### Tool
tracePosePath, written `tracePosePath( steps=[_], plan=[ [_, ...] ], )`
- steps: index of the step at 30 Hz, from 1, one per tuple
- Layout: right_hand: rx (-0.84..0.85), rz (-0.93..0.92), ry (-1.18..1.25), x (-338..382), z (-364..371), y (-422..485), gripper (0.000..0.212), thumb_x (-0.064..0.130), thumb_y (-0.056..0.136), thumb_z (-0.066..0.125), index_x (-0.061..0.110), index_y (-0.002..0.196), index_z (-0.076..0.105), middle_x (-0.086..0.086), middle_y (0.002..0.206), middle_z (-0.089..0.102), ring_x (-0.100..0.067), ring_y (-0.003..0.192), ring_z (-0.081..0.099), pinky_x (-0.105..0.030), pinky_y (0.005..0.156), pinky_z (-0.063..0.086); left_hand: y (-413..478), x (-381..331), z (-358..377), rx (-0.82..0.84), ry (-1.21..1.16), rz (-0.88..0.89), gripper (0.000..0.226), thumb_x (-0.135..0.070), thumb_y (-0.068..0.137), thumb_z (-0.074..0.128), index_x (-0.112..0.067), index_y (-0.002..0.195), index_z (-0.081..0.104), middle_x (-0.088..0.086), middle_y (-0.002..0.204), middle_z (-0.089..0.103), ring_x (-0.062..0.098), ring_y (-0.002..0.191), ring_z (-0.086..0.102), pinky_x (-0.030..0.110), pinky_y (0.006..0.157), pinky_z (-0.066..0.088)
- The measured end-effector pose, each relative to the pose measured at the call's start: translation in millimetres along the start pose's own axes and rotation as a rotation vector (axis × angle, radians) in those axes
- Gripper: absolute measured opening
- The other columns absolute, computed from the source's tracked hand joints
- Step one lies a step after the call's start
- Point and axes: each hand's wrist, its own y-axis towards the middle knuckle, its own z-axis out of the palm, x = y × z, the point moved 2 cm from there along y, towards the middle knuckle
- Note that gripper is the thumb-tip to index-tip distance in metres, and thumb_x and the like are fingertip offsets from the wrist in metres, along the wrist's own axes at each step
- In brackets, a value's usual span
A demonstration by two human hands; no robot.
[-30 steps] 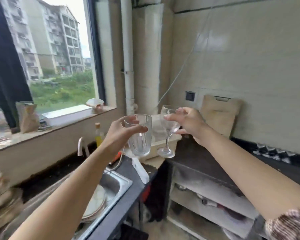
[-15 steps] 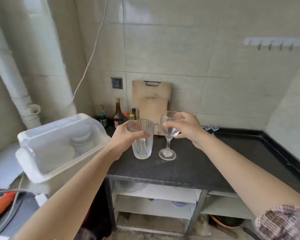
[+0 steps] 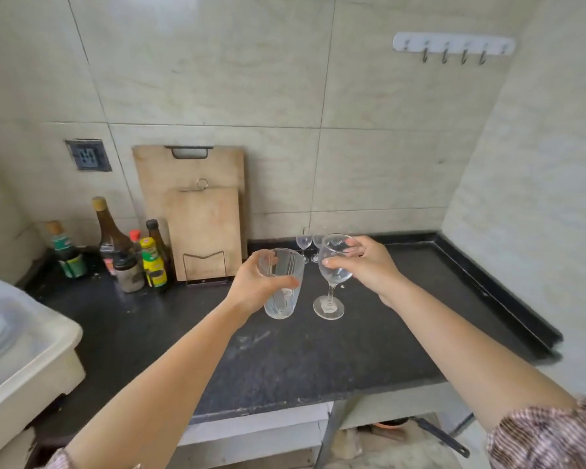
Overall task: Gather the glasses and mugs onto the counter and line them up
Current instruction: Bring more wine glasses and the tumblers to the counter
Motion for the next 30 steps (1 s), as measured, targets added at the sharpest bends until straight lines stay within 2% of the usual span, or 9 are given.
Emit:
tracePosePath(
  steps=[5,7,9,12,15,18,25,30],
  plan=[
    [0.012,0.024,-0.019,-39,-31,77,0.064,0.027,0.06,0.088,0.017,0.115,0.057,-0.003,0.109,0.061,-0.015,0.1,0.06,-0.032,0.088,0.05,72,23,51,-0.001,0.015,-0.058,0.072,-0.026,0.062,0.084,-0.022,0.125,0.048,-0.006,0.118,0.057,0.011,0.097,0.058,0.02,0.069,0.043],
    [0.054,0.02,-0.021,-54,-42,113,0.06,0.027,0.06,0.088,0.022,0.111,0.056,0.001,0.108,0.06,-0.009,0.096,0.059,-0.026,0.08,0.048,106,34,68,-0.03,0.029,-0.1,0.073,-0.028,0.061,0.084,-0.023,0.124,0.047,-0.007,0.114,0.057,0.009,0.095,0.058,0.021,0.069,0.043],
    [0.1,0.022,-0.029,-68,-52,149,0.055,0.028,0.061,0.087,0.027,0.105,0.054,0.008,0.104,0.058,-0.001,0.092,0.056,-0.021,0.071,0.045,138,43,84,-0.07,0.063,-0.138,0.071,-0.029,0.061,0.084,-0.026,0.122,0.048,-0.009,0.11,0.056,0.003,0.088,0.056,0.017,0.063,0.042],
    [0.159,0.031,-0.064,-89,-62,199,0.059,0.03,0.061,0.086,0.028,0.108,0.051,0.016,0.101,0.054,0.001,0.092,0.055,-0.018,0.067,0.041,183,58,107,-0.117,0.129,-0.202,0.08,-0.031,0.06,0.085,-0.022,0.129,0.045,-0.008,0.113,0.052,0.01,0.092,0.054,0.016,0.061,0.04],
    [0.206,0.047,-0.126,-110,-66,241,0.072,0.032,0.059,0.086,0.022,0.121,0.051,0.009,0.11,0.054,-0.01,0.102,0.056,-0.022,0.075,0.042,218,79,128,-0.166,0.227,-0.249,0.082,-0.03,0.058,0.084,-0.017,0.129,0.045,-0.003,0.118,0.053,0.014,0.096,0.053,0.021,0.064,0.042],
    [0.241,0.066,-0.161,-131,-65,273,0.078,0.032,0.06,0.086,0.021,0.127,0.05,0.005,0.117,0.055,-0.013,0.106,0.055,-0.024,0.078,0.042,241,103,144,-0.183,0.306,-0.318,0.085,-0.029,0.056,0.084,-0.016,0.129,0.044,-0.001,0.118,0.05,0.016,0.096,0.051,0.027,0.071,0.043],
    [0.277,0.126,-0.181,-171,-51,322,0.078,0.029,0.063,0.084,0.018,0.131,0.047,0.002,0.126,0.054,-0.015,0.113,0.054,-0.026,0.082,0.041,298,137,151,-0.147,0.428,-0.396,0.079,-0.028,0.055,0.082,-0.018,0.125,0.046,0.0,0.117,0.053,0.019,0.096,0.055,0.027,0.066,0.045],
    [0.268,0.167,-0.173,-191,-42,341,0.073,0.027,0.063,0.082,0.02,0.128,0.048,0.001,0.13,0.055,-0.016,0.113,0.056,-0.029,0.085,0.043,326,157,148,-0.124,0.446,-0.43,0.075,-0.026,0.053,0.082,-0.019,0.121,0.049,0.002,0.115,0.055,0.02,0.094,0.057,0.03,0.069,0.048]
  ],
)
